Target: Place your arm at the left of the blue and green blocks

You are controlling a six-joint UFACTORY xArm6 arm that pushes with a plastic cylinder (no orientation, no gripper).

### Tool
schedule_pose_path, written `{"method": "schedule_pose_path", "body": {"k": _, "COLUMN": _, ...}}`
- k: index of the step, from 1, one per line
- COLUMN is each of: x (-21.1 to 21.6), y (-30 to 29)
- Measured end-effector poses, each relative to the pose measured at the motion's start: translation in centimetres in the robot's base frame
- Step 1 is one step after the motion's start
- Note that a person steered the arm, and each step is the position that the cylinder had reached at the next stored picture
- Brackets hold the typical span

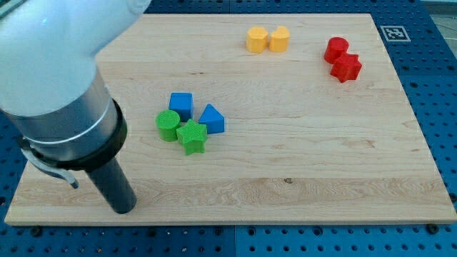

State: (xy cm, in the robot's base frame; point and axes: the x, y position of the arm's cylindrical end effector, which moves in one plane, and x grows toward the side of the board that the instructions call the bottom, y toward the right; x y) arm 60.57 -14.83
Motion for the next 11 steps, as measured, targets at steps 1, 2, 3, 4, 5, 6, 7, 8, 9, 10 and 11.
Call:
{"method": "schedule_pose_path", "body": {"k": 1, "x": 0.0, "y": -1.2}}
{"method": "schedule_pose_path", "body": {"k": 2, "x": -0.2, "y": -4.8}}
{"method": "schedule_pose_path", "body": {"k": 3, "x": -1.9, "y": -8.1}}
{"method": "schedule_pose_path", "body": {"k": 4, "x": -5.5, "y": -9.5}}
{"method": "schedule_pose_path", "body": {"k": 5, "x": -7.7, "y": -9.5}}
{"method": "schedule_pose_path", "body": {"k": 6, "x": -11.0, "y": -9.5}}
{"method": "schedule_pose_path", "body": {"k": 7, "x": -12.7, "y": -9.5}}
{"method": "schedule_pose_path", "body": {"k": 8, "x": -13.1, "y": -9.5}}
{"method": "schedule_pose_path", "body": {"k": 9, "x": -13.3, "y": -9.5}}
{"method": "schedule_pose_path", "body": {"k": 10, "x": -13.6, "y": -9.5}}
{"method": "schedule_pose_path", "body": {"k": 11, "x": -13.8, "y": -9.5}}
